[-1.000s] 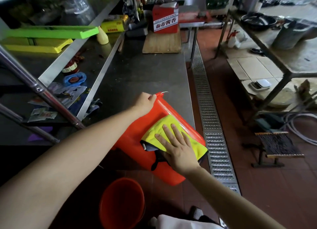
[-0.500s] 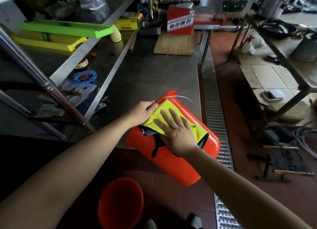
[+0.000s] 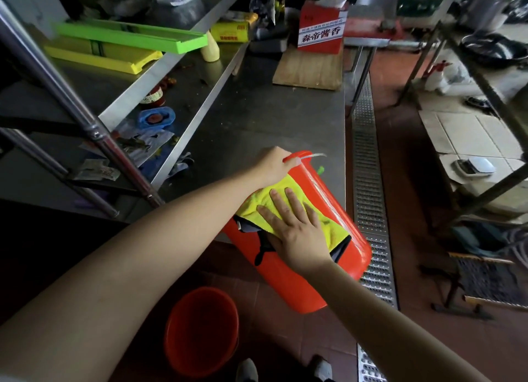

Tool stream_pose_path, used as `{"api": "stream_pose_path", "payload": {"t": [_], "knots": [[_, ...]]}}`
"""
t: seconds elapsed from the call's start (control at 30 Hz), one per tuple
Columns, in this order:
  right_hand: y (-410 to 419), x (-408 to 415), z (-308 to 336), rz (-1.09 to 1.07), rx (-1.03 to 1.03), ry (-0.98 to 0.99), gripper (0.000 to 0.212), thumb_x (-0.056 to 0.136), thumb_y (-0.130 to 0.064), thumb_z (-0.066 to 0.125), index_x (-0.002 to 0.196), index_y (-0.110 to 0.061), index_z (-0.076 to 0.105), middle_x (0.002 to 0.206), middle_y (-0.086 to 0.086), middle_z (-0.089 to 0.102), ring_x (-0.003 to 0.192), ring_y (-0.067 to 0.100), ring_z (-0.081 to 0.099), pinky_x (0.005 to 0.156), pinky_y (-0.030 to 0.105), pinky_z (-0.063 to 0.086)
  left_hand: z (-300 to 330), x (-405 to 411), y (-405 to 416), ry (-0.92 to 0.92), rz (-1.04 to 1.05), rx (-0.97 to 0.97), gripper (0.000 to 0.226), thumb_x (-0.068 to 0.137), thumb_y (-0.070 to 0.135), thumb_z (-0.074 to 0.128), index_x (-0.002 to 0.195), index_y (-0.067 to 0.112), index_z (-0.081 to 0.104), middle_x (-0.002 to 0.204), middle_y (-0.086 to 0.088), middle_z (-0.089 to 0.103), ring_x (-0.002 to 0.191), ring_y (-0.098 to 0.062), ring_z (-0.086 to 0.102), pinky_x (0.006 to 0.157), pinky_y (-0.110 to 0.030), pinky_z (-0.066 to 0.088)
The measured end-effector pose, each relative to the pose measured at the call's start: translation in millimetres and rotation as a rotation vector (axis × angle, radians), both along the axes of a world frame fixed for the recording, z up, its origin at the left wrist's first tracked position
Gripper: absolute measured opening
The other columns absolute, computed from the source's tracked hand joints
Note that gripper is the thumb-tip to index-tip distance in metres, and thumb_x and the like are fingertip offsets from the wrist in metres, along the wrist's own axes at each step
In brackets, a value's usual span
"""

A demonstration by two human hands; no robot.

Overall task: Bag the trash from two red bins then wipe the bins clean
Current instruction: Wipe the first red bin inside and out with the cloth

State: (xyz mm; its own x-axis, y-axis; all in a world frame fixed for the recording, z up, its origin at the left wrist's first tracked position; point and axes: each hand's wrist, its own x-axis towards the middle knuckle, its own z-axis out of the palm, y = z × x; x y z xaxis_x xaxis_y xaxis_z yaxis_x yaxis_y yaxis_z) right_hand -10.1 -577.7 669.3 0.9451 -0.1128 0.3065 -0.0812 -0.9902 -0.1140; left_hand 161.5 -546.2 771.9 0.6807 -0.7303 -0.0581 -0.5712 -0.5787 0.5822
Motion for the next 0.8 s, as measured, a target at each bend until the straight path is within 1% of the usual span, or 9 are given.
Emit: {"api": "stream_pose_path", "payload": {"t": [0.13,0.3,0.47,0.53,0.57,0.63,0.67,0.73,0.8], "knots": [[-18.3,1.7,0.8,-0.023,0.007,-0.002,0.061,0.096,-0.047,0.057,0.152,-0.038,0.037,0.166,-0.003,0.02,0.154,0.03,0.011,0.115,0.056,0.03,6.5,-0.5,-20.5,-0.064,0.072,-0.058,0.044,0.1,0.032,0.05,0.062,0.008,0.053,0.068,-0.021,0.06,0.064,-0.031,0.053,0.056,-0.034,0.032],[-44.4,16.5,11.5,-0.088,0.087,0.07,0.057,0.1,-0.054,0.045,0.154,-0.041,0.032,0.167,-0.006,0.015,0.155,0.027,0.004,0.119,0.054,0.024,9.0,12.3,-31.6,-0.02,0.159,-0.027,0.041,0.099,0.03,0.05,0.07,0.002,0.061,0.064,-0.011,0.051,0.063,-0.021,0.046,0.054,-0.033,0.024],[-44.7,34.0,12.2,-0.107,0.103,0.114,0.054,0.102,-0.058,0.035,0.153,-0.044,0.032,0.167,-0.007,0.016,0.155,0.027,0.005,0.116,0.053,0.024,-2.4,35.3,-24.1,0.122,0.216,-0.091,0.04,0.099,0.028,0.052,0.065,0.008,0.052,0.054,-0.002,0.039,0.049,-0.015,0.036,0.035,-0.019,0.021],[-42.6,36.1,9.2,-0.114,0.088,0.096,0.053,0.102,-0.057,0.037,0.152,-0.043,0.034,0.167,-0.006,0.018,0.155,0.028,0.008,0.115,0.053,0.025,-3.3,43.7,-16.2,0.168,0.143,-0.062,0.036,0.096,0.036,0.059,0.069,0.012,0.061,0.059,0.001,0.051,0.053,-0.01,0.047,0.043,-0.011,0.029],[-41.1,36.0,7.3,-0.116,0.081,0.087,0.053,0.101,-0.057,0.037,0.152,-0.042,0.035,0.166,-0.005,0.019,0.155,0.029,0.008,0.115,0.054,0.025,-3.8,48.2,-11.2,0.21,0.087,-0.034,0.031,0.093,0.04,0.063,0.08,0.012,0.069,0.07,0.001,0.062,0.064,-0.009,0.057,0.057,-0.012,0.041],[-37.1,35.2,3.2,-0.109,0.074,0.072,0.054,0.101,-0.056,0.04,0.152,-0.041,0.035,0.166,-0.005,0.02,0.155,0.029,0.009,0.116,0.055,0.026,-6.0,55.5,-2.5,0.308,0.006,0.018,0.033,0.09,0.042,0.067,0.099,0.011,0.075,0.093,-0.002,0.072,0.09,-0.014,0.067,0.085,-0.03,0.052],[-34.7,35.0,1.1,-0.103,0.072,0.069,0.054,0.101,-0.056,0.041,0.153,-0.041,0.034,0.166,-0.004,0.019,0.155,0.029,0.008,0.116,0.055,0.027,-8.0,56.6,0.2,0.342,0.004,0.028,0.033,0.09,0.041,0.067,0.102,0.011,0.075,0.097,-0.004,0.073,0.095,-0.018,0.067,0.091,-0.037,0.053],[-31.7,35.4,-0.8,-0.099,0.063,0.069,0.055,0.1,-0.056,0.04,0.153,-0.042,0.032,0.167,-0.004,0.018,0.155,0.029,0.007,0.116,0.056,0.026,-12.6,55.8,1.4,0.34,0.037,0.005,0.032,0.091,0.039,0.066,0.103,0.01,0.074,0.096,-0.006,0.073,0.095,-0.02,0.068,0.09,-0.039,0.054],[-34.3,39.4,1.8,-0.097,0.053,0.065,0.056,0.1,-0.057,0.038,0.153,-0.043,0.031,0.167,-0.005,0.017,0.155,0.029,0.007,0.116,0.055,0.026,-14.6,53.4,0.2,0.316,0.083,-0.053,0.031,0.092,0.036,0.064,0.102,0.008,0.073,0.094,-0.01,0.072,0.091,-0.02,0.067,0.08,-0.033,0.051]]}}
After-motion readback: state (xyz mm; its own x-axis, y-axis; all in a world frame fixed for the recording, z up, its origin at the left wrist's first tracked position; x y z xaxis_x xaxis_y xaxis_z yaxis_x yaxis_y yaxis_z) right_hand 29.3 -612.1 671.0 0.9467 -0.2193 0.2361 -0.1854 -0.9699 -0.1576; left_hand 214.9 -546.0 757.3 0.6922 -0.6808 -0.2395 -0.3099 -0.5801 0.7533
